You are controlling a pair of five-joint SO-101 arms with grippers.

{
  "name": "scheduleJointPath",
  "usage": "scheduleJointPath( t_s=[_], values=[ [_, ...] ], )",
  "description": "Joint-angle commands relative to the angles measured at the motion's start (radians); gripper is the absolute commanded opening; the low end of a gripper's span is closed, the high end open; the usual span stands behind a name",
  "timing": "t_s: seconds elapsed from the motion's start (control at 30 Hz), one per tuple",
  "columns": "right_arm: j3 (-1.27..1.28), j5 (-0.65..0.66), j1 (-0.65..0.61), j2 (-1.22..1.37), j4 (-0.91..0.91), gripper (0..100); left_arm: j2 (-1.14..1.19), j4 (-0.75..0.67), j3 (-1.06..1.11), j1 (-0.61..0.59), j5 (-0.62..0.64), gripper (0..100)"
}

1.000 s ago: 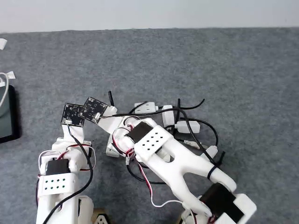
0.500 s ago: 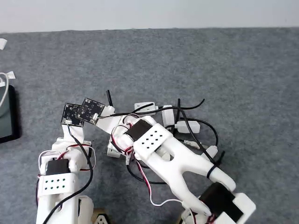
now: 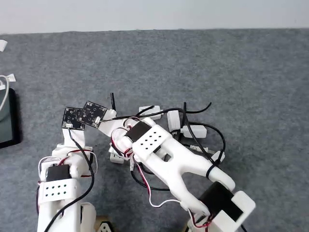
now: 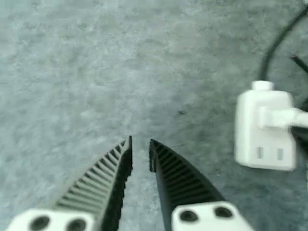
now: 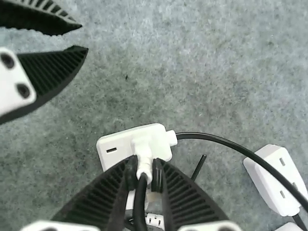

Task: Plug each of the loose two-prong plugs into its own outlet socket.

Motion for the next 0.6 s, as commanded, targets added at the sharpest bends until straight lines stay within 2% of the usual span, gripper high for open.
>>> scheduleJointPath(
  t_s=[0.0,0.1,0.57],
  values=[
    [0.012,-0.011,-0.005,0.082,0.004,0.9,-0.014,-0.025,-0.065,-0.104,0.002,1],
    [0.011,-0.038,-0.030,0.147,-0.008,0.9,-0.014,-0.025,-0.082,-0.149,0.063,1],
    [-0.005,-0.069,-0.022,0.147,0.031,0.9,-0.014,-0.025,-0.104,-0.222,0.068,1]
  ],
)
